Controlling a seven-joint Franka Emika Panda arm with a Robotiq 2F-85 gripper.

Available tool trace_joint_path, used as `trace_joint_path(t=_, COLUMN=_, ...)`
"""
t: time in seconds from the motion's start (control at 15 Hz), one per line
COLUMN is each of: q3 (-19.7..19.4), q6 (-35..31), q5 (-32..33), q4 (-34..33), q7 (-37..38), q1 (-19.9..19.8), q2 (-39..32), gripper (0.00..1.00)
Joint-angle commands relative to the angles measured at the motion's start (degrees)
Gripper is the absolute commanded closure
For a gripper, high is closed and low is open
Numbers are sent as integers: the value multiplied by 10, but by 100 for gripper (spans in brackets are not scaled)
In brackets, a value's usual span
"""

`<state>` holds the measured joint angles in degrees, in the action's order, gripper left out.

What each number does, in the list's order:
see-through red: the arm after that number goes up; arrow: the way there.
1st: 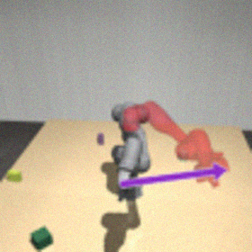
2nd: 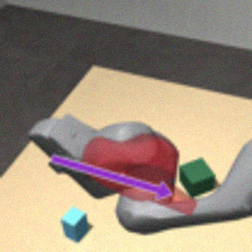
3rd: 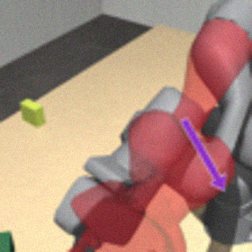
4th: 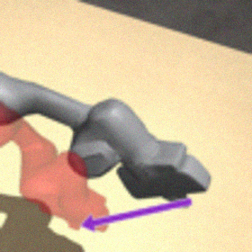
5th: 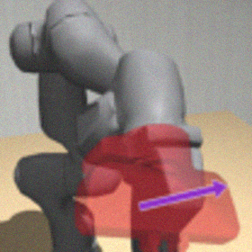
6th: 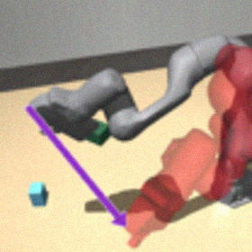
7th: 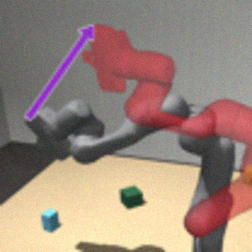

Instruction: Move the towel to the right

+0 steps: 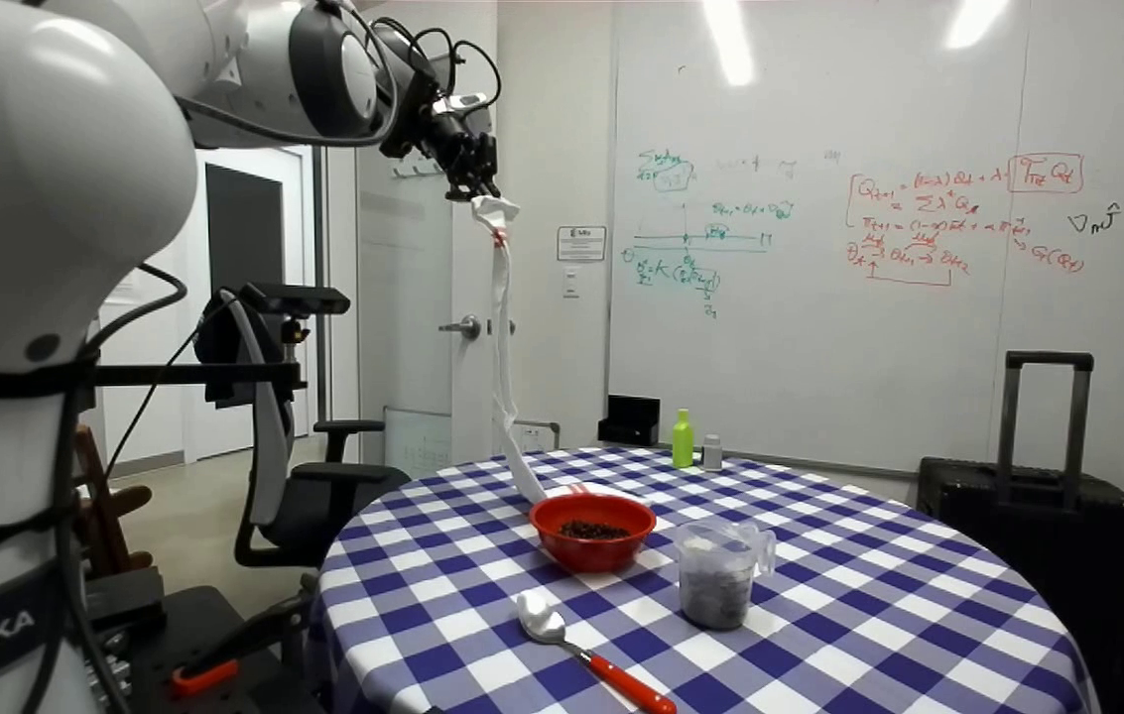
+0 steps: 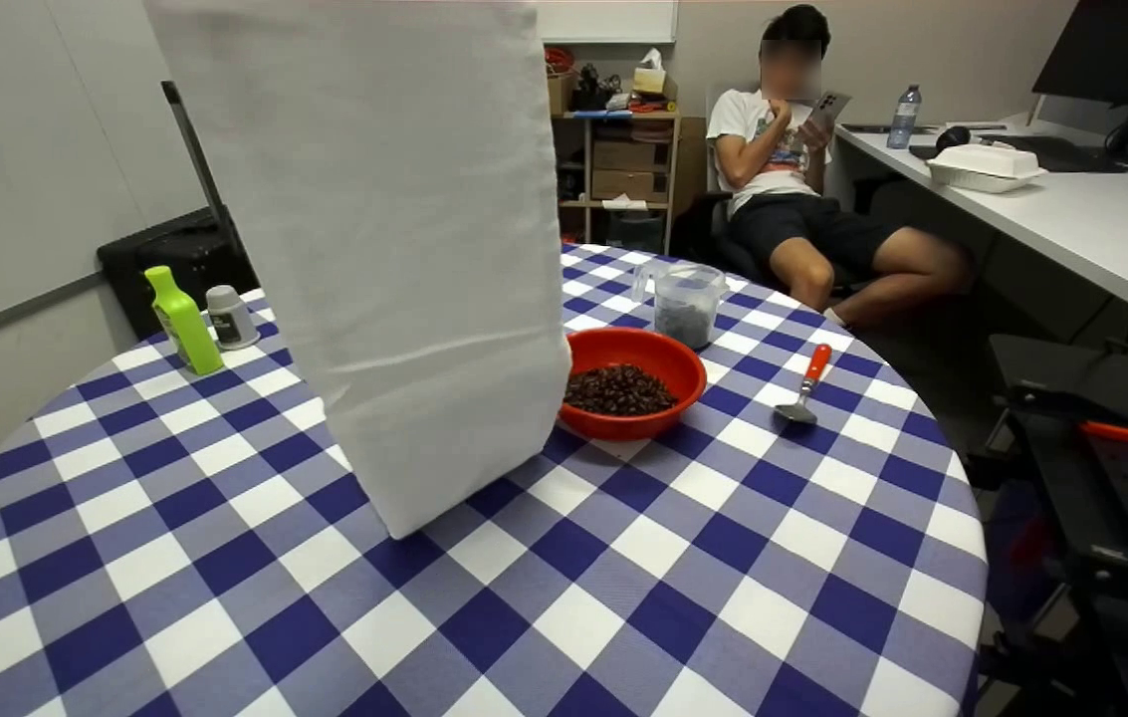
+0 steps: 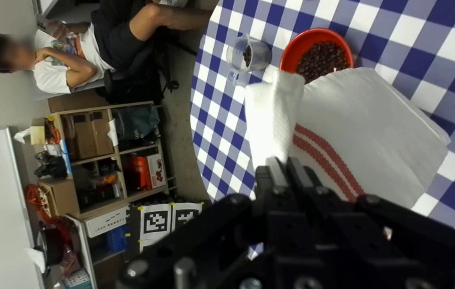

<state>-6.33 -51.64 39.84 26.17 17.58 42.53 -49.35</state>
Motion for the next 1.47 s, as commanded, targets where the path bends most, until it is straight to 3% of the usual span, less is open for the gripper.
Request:
trace_joint_path(t=0.0, q3=7, q6=27, q5=-48, q4=-16, q7=5, q1=13, q2=-9, gripper=96)
trace_joint_path(t=0.47, q3=2, q6=48, q5=-88, q4=-13, q7=-51, q1=47, q2=-36, gripper=96)
trace_joint_path(t=0.93, q3=-1, q6=33, q5=-126, q4=56, q7=-65, q1=65, q2=-29, gripper=96)
trace_joint_path(t=1.4, q3=1, q6=33, q5=-144, q4=93, q7=-134, q1=46, q2=-48, gripper=96)
